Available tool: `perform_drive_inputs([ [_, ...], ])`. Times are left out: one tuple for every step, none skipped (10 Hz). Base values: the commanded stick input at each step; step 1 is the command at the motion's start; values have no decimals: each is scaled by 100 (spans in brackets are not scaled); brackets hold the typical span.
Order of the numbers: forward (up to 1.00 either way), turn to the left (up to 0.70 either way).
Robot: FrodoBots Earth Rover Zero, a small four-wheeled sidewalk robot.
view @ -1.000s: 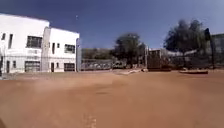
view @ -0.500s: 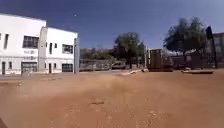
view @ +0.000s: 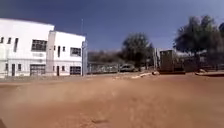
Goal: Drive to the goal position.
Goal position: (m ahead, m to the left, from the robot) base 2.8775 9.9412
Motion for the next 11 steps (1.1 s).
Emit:
perform_drive_inputs([
  [100, 40],
  [100, 40],
  [100, 40],
  [100, 40],
  [100, 40],
  [100, 40],
  [100, 40],
  [100, 40],
  [100, 40],
  [100, 0],
  [100, 0],
])
